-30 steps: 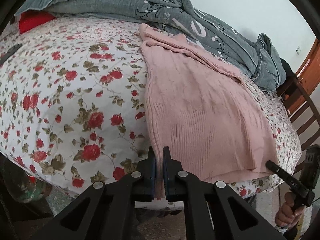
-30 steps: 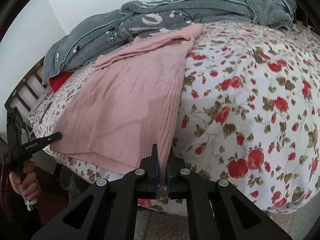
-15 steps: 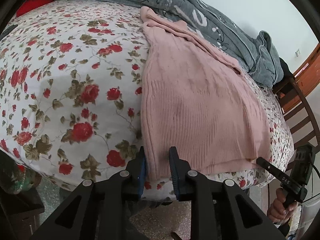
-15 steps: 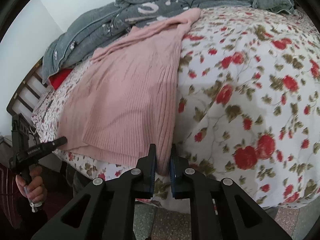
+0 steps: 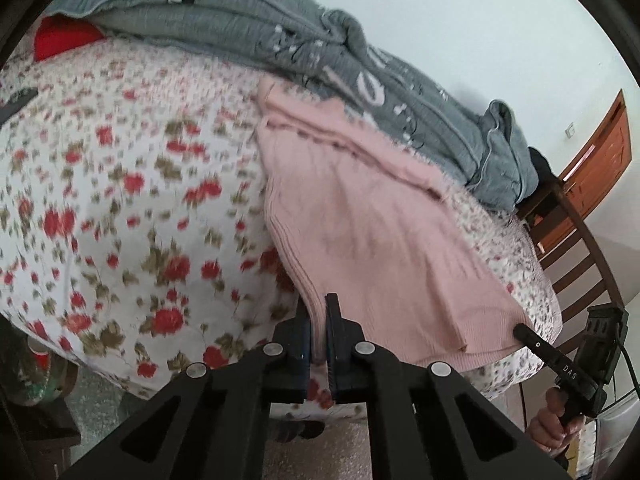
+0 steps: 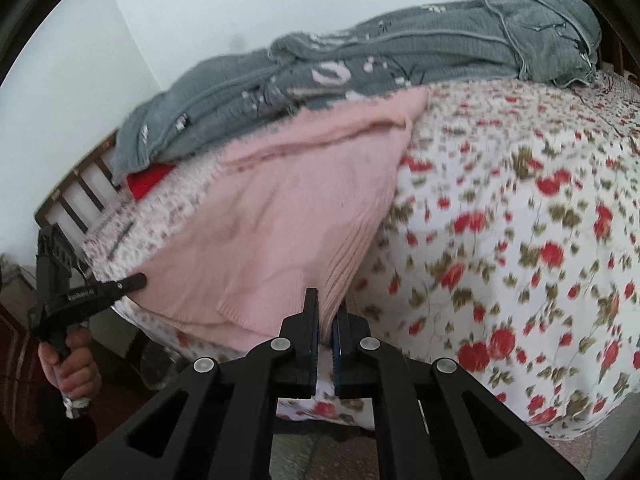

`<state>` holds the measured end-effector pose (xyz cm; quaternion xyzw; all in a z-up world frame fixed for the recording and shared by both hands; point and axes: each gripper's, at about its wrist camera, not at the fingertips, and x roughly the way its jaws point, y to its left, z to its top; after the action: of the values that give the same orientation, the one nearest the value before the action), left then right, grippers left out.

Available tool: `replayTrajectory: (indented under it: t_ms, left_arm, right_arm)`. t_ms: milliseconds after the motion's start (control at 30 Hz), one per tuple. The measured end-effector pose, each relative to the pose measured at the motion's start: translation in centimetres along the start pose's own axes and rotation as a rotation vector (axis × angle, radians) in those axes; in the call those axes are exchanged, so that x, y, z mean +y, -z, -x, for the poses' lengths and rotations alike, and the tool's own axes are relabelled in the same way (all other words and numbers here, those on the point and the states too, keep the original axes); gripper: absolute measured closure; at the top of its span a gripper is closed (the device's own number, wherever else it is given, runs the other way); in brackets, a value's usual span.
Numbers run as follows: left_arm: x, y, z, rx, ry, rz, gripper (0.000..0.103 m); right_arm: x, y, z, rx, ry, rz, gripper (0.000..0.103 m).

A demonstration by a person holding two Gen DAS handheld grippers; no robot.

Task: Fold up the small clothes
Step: 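Lift the hem with both grippers and fold it toward the collar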

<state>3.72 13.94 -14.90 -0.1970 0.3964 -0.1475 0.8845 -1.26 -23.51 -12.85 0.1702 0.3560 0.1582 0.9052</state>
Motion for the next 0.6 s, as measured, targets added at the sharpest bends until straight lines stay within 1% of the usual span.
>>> replayTrajectory:
  t_ms: [67,233,367,600]
  left_arm:
    - [-0.3,-0.8,0.5,-0.012,0.013,0.001,0.096]
    - [-0.3,-3.3,1.5,-0.044,0.044,0.039,0.096]
    - [-0.8,-5.6,2.0,-0.073,0.049,0.035,0.096]
    - [-1.4,-10.7,0.9,-0.102,0.05,0.048,0.096]
  right_arm:
    - [0.2,-0.8,0.5,-0.014,-0.011,-0.005,0.098]
    - [0.7,-3.6,1.2,-0.051,-0.034,-0.001,0.098]
    - [0.6,-5.8,1.6,-0.079,-0.055,-0.013,0.098]
    - [-0.4,-11.0,0.6,-0.114,-0.074,-0.047,0.098]
